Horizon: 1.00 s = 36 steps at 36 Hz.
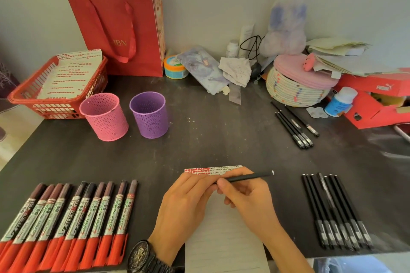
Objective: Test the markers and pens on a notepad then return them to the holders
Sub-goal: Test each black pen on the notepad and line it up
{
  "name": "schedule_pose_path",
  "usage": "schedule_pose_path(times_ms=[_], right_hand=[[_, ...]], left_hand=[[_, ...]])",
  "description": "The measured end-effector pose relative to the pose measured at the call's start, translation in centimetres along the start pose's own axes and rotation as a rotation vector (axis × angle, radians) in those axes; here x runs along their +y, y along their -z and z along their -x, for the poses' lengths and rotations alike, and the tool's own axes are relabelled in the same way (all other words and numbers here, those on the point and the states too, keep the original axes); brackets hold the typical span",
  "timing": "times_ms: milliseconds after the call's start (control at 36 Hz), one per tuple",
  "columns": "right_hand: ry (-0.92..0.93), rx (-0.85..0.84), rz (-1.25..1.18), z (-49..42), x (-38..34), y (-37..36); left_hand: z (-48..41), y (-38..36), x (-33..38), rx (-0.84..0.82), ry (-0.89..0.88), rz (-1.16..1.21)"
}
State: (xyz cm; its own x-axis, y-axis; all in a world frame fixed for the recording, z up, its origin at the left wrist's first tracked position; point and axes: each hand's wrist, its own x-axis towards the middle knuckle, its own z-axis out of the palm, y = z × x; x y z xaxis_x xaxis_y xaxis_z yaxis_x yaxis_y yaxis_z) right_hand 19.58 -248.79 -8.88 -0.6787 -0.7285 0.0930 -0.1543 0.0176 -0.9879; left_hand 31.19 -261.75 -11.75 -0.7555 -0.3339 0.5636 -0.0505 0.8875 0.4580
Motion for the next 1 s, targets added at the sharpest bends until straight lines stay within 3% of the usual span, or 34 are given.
schedule_pose_path(times_ms=[250,472,694,833,1000], right_hand=[[-0.097,0.193,-0.092,0.9,-0.8,1.9],[-0.196,0.435,-0.034,3.8,-3.4,14.8],[-0.465,0.302,0.44,6.2,-4.1,26.2],[-0.586,0.18,0.837,6.4,-2.6,26.5],[-0.593,0.164,0.916,6.4,-1.5,25.2]], left_hand=[[-0.3,-0.3,-0.1,-0.23,0.303,-0.162],[-0.3,-0.3,-0.3,-0.251,0.361,-0.158],[-0.5,-0.1,-0.3,-0.308,0.395,-0.168],[-0.6,-0.1,-0.2,-0.316,0.391,-0.171],[-0.5,-0.1,-0.2,-0.316,0.384,-0.178]])
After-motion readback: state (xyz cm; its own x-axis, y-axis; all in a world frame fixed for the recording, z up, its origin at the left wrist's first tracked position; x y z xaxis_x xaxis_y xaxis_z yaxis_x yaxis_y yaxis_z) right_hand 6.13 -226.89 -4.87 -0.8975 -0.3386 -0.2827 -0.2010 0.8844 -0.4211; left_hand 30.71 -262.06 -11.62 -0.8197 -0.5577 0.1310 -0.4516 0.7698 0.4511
